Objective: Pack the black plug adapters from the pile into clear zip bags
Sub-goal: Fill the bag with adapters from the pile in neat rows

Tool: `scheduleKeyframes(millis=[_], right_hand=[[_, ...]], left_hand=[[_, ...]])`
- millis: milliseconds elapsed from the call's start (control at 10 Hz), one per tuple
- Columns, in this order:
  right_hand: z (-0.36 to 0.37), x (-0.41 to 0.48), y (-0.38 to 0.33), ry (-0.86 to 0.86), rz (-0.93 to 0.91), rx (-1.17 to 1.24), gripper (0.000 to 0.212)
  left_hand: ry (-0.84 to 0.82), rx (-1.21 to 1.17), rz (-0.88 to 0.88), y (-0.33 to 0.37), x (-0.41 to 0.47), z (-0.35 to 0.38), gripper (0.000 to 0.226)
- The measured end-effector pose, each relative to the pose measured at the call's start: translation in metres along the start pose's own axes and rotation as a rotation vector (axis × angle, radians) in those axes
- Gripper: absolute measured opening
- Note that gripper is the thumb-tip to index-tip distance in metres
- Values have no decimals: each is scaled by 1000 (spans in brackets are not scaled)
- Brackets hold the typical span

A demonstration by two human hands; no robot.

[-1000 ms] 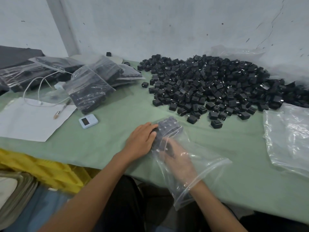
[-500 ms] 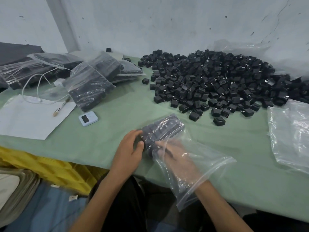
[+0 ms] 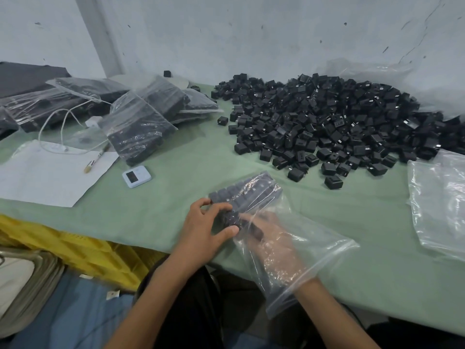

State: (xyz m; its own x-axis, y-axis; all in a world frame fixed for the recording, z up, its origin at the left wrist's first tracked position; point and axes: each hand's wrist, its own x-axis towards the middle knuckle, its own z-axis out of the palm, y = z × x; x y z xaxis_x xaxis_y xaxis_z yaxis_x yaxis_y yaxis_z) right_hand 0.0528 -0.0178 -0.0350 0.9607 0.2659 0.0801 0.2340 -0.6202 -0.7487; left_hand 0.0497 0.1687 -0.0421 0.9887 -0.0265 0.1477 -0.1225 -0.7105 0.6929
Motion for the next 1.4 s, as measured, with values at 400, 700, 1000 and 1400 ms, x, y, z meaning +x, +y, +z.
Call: scheduleKeyframes(millis=[400,700,1000,1400], right_hand=[[0,2,-4,156,78,135,25],[-2,3,1,14,16,-19,37],[4,0,4,53,-2,-61,39],[0,-10,-5,62,16,-53,46]], left_hand=[[-28,217,355,11,4,-14,21],[-143,6,128,-9,10,-21,60],[-94,146,41,-11,48,-11,71],[-49,225,28,-18,51,4,63]])
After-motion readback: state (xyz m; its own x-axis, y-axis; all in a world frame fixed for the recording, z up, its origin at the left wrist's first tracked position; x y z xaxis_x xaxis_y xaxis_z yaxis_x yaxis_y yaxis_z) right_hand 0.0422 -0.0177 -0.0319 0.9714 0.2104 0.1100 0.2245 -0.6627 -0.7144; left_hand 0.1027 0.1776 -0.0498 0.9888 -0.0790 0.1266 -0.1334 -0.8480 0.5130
